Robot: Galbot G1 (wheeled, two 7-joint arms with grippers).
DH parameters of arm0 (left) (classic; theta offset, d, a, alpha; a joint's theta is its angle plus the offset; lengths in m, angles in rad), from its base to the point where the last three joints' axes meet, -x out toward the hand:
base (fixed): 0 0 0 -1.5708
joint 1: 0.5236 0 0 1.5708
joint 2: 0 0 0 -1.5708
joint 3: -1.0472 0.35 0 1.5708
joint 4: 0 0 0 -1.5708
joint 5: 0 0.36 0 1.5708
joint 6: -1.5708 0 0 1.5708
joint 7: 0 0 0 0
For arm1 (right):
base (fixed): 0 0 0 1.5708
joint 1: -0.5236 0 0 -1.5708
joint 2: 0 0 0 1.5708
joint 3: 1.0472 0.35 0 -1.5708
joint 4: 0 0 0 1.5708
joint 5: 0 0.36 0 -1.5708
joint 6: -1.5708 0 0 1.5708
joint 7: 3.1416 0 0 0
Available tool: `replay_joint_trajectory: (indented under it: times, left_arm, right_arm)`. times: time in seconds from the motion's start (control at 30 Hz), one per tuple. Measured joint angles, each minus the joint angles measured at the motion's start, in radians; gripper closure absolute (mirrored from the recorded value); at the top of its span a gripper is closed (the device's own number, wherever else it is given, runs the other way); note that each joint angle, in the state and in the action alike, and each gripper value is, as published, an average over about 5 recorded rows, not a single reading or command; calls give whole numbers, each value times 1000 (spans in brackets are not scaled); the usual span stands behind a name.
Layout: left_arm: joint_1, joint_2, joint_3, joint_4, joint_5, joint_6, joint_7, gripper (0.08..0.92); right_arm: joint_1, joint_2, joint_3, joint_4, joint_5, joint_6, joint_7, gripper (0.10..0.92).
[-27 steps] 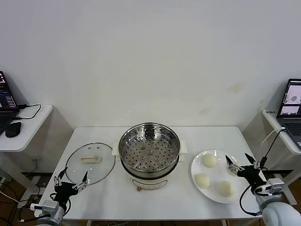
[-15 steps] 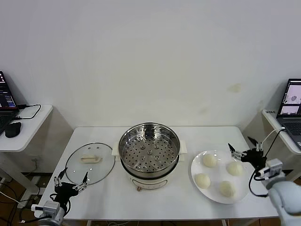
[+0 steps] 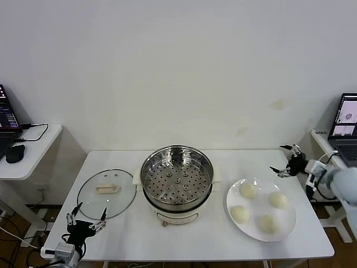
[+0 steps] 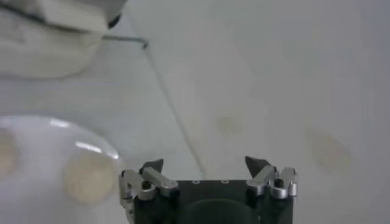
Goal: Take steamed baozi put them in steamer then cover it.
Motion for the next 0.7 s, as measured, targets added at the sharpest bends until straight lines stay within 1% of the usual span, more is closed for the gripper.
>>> replay_joint_trajectory:
  times: [0.17, 0.3, 0.5, 0.7]
  left_arm:
    - [2, -7, -6, -13, 1, 4, 1, 177]
    - [4, -17, -3, -23, 2, 9, 0, 177]
    - [13, -27, -7, -25, 3, 10, -1, 177]
    - [19, -28, -12, -28, 6, 21, 3, 177]
  right_arm:
    - [163, -8, -186, -61, -42, 4, -127, 203]
    - [272, 2, -327, -114, -70, 27, -195, 203]
    - [367, 57, -467, -204, -107, 89, -257, 203]
    - [414, 116, -537, -283, -166, 141, -289, 203]
